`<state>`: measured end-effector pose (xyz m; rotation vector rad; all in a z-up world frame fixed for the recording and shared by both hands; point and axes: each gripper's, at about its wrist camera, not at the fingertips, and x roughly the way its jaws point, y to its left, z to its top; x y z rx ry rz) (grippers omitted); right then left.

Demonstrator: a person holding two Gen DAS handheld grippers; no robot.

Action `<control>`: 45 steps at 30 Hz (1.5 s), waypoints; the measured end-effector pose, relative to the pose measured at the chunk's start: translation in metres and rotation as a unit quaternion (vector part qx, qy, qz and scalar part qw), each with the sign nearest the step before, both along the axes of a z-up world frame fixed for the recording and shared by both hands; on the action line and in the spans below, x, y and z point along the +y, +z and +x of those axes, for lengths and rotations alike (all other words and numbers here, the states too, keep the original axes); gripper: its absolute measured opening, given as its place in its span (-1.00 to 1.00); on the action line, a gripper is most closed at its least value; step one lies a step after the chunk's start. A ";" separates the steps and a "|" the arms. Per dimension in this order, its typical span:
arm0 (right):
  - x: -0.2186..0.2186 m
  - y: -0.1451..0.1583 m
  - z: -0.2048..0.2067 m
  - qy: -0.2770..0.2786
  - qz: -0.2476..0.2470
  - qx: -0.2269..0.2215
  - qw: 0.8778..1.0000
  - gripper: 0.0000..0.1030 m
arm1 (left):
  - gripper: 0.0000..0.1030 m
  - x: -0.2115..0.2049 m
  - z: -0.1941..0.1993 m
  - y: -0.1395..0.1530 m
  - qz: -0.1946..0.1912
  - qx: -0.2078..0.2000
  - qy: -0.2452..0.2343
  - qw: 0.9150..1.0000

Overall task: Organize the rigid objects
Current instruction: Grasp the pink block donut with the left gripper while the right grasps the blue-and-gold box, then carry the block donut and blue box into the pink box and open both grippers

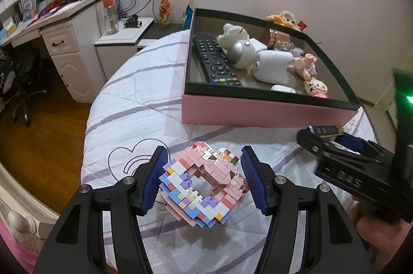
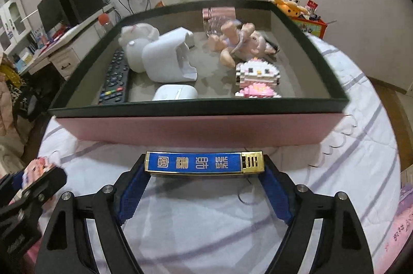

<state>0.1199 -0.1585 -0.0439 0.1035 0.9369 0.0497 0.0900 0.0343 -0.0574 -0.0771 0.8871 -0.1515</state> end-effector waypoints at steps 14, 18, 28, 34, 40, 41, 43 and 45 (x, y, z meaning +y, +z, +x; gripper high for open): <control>-0.032 0.117 0.008 0.009 0.001 -0.103 0.995 0.62 | 0.16 -0.021 0.035 0.078 0.004 -0.064 -0.036 0.997; -0.039 0.127 0.030 0.010 -0.001 -0.105 0.994 0.62 | 0.16 -0.032 0.054 0.097 0.008 -0.075 -0.045 0.996; -0.044 0.101 0.075 0.020 0.004 -0.062 0.998 0.62 | 0.17 -0.059 0.089 0.097 0.026 -0.063 -0.059 0.996; -0.048 0.076 0.093 0.020 0.008 -0.029 0.999 0.62 | 0.17 -0.066 0.106 0.075 0.032 -0.036 -0.058 0.997; -0.051 0.055 0.104 0.022 0.007 0.001 1.000 0.62 | 0.17 -0.067 0.120 0.053 0.037 -0.010 -0.055 0.998; -0.050 0.053 0.105 0.023 0.007 0.004 1.000 0.62 | 0.17 -0.067 0.122 0.049 0.038 -0.005 -0.054 0.998; -0.047 0.048 0.106 0.027 0.004 0.012 1.000 0.62 | 0.17 -0.068 0.125 0.044 0.040 0.003 -0.054 0.998; -0.044 0.043 0.107 0.032 0.001 0.018 0.999 0.62 | 0.17 -0.069 0.128 0.039 0.044 0.011 -0.056 0.997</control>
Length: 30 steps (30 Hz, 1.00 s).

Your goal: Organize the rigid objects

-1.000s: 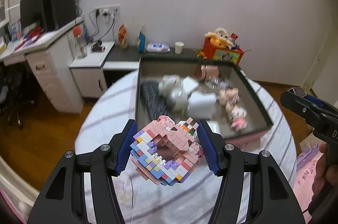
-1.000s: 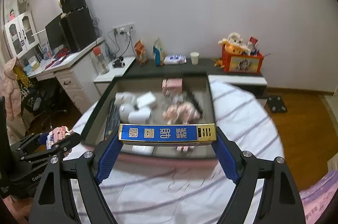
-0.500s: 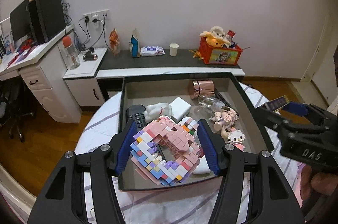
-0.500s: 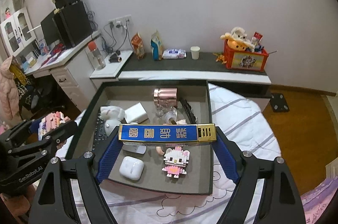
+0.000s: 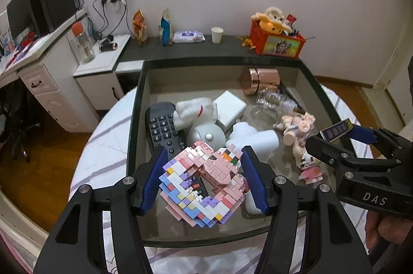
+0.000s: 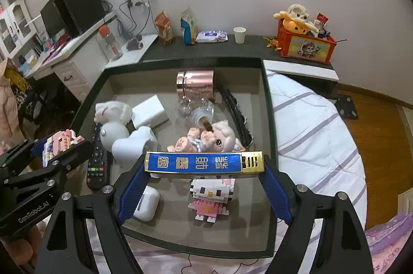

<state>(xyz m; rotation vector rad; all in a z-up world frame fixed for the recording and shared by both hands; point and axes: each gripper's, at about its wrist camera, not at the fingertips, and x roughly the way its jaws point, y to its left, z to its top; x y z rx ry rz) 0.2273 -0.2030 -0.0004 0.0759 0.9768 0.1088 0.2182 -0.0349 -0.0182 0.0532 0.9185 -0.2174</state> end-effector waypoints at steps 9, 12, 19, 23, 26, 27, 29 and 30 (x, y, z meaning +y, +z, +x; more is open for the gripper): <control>0.007 -0.003 -0.002 0.005 -0.015 0.003 1.000 0.70 | 0.57 -0.001 -0.002 -0.005 0.022 0.003 0.007 1.000; 0.009 0.001 -0.005 0.007 -0.023 0.001 1.000 0.73 | 0.68 0.004 -0.006 0.001 0.021 -0.004 0.013 1.000; 0.002 0.015 -0.021 -0.019 -0.014 -0.022 0.999 1.00 | 0.99 0.024 -0.028 0.021 0.003 -0.031 0.033 0.999; 0.001 0.027 -0.036 -0.026 -0.009 -0.039 0.999 1.00 | 1.00 0.036 -0.052 0.034 0.000 -0.045 0.044 0.998; 0.002 0.037 -0.050 -0.029 -0.008 -0.052 0.998 1.00 | 1.00 0.041 -0.074 0.043 0.002 -0.058 0.049 0.997; 0.003 0.042 -0.056 -0.029 -0.006 -0.058 0.998 1.00 | 1.00 0.043 -0.082 0.046 0.004 -0.064 0.052 0.997; 0.005 0.048 -0.066 -0.027 -0.003 -0.068 0.997 1.00 | 1.00 0.045 -0.096 0.052 0.007 -0.073 0.055 0.996; 0.007 0.053 -0.074 -0.024 -0.002 -0.075 0.997 1.00 | 1.00 0.047 -0.105 0.056 0.006 -0.077 0.057 0.995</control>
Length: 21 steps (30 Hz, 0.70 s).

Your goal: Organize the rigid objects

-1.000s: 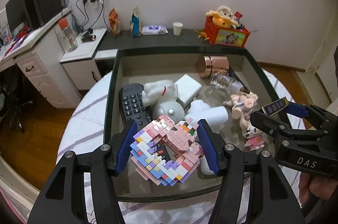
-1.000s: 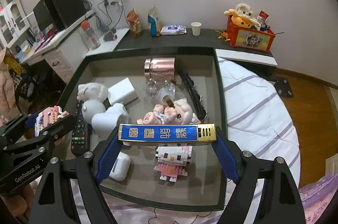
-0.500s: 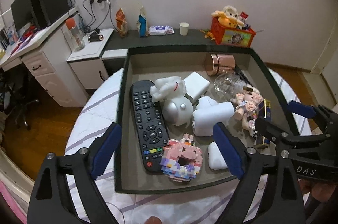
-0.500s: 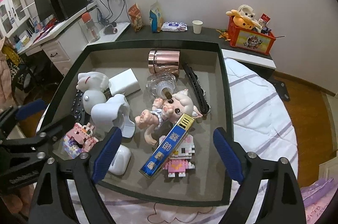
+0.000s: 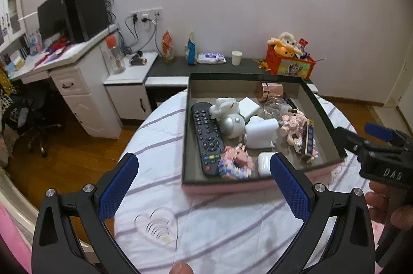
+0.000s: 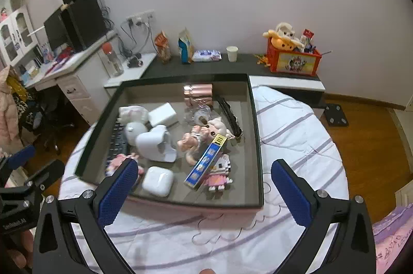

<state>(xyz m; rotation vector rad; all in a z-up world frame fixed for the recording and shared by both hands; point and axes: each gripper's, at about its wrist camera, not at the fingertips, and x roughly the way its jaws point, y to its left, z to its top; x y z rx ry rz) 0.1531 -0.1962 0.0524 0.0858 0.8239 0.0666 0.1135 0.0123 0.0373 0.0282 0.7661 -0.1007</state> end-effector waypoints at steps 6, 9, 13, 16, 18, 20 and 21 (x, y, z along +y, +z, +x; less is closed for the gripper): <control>0.010 0.016 -0.044 0.013 0.003 -0.023 1.000 1.00 | 1.00 0.008 -0.046 0.012 -0.016 -0.017 0.001 1.000; 0.015 0.022 -0.068 0.017 0.001 -0.032 0.999 1.00 | 1.00 0.008 -0.068 0.014 -0.023 -0.020 0.001 1.000; 0.020 0.030 -0.107 0.026 0.000 -0.046 0.999 1.00 | 1.00 0.008 -0.101 0.015 -0.020 -0.036 0.003 0.999; 0.025 0.041 -0.142 0.031 0.000 -0.069 0.997 1.00 | 1.00 0.007 -0.128 0.016 -0.012 -0.052 0.006 0.999; 0.027 0.048 -0.164 0.029 -0.002 -0.085 0.996 1.00 | 1.00 0.008 -0.147 0.018 -0.014 -0.060 0.006 0.998; 0.027 0.053 -0.185 0.027 -0.003 -0.098 0.995 1.00 | 1.00 0.009 -0.166 0.021 -0.016 -0.071 0.007 0.997; 0.027 0.055 -0.194 0.023 -0.003 -0.104 0.994 1.00 | 1.00 0.010 -0.173 0.023 -0.016 -0.076 0.008 0.997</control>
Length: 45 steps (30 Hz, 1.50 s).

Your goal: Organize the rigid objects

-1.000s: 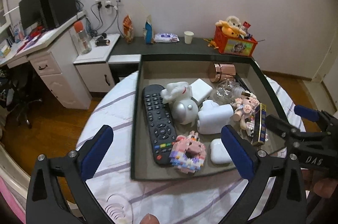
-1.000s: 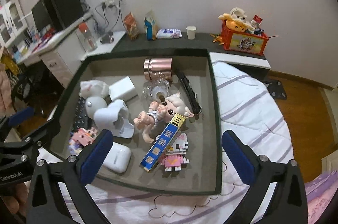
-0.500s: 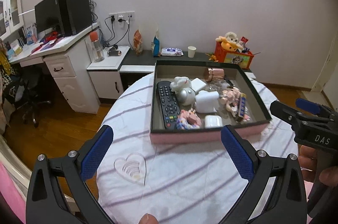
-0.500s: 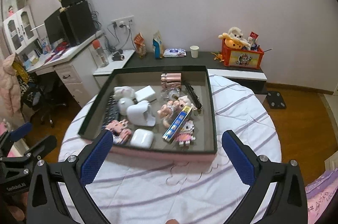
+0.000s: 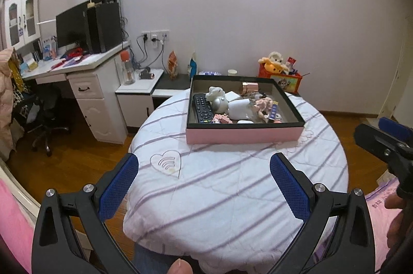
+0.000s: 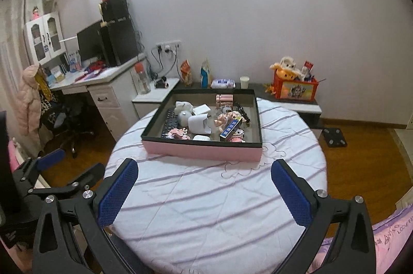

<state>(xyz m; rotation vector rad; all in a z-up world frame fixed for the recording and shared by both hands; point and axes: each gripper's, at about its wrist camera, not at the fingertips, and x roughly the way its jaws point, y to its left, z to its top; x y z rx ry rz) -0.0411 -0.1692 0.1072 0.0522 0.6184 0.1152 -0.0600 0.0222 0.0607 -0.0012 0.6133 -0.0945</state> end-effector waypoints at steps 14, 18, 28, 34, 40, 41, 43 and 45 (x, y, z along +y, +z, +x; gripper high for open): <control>-0.005 -0.004 -0.075 -0.037 0.017 -0.039 0.998 1.00 | 1.00 -0.006 -0.078 0.009 -0.009 -0.028 0.007 1.000; -0.003 -0.012 -0.079 -0.034 0.019 -0.031 0.999 1.00 | 1.00 -0.005 -0.077 0.005 -0.003 -0.016 0.017 1.000; -0.003 -0.021 -0.076 -0.034 0.025 -0.019 0.999 1.00 | 1.00 -0.003 -0.075 0.001 -0.009 -0.009 0.019 1.000; 0.000 -0.022 -0.077 -0.029 0.024 -0.018 0.999 1.00 | 1.00 -0.006 -0.076 0.001 -0.007 -0.013 0.003 1.000; 0.000 -0.020 -0.078 -0.029 0.026 -0.021 0.999 1.00 | 1.00 -0.009 -0.077 0.001 -0.002 -0.013 0.001 1.000; 0.000 -0.020 -0.078 -0.029 0.027 -0.022 0.999 1.00 | 1.00 -0.008 -0.077 0.001 -0.003 -0.013 0.003 1.000; 0.000 -0.019 -0.078 -0.031 0.028 -0.021 0.999 1.00 | 1.00 -0.008 -0.077 0.001 -0.005 -0.013 0.004 1.000; -0.001 -0.019 -0.077 -0.032 0.029 -0.020 0.999 1.00 | 1.00 -0.007 -0.077 0.000 -0.006 -0.011 0.004 1.000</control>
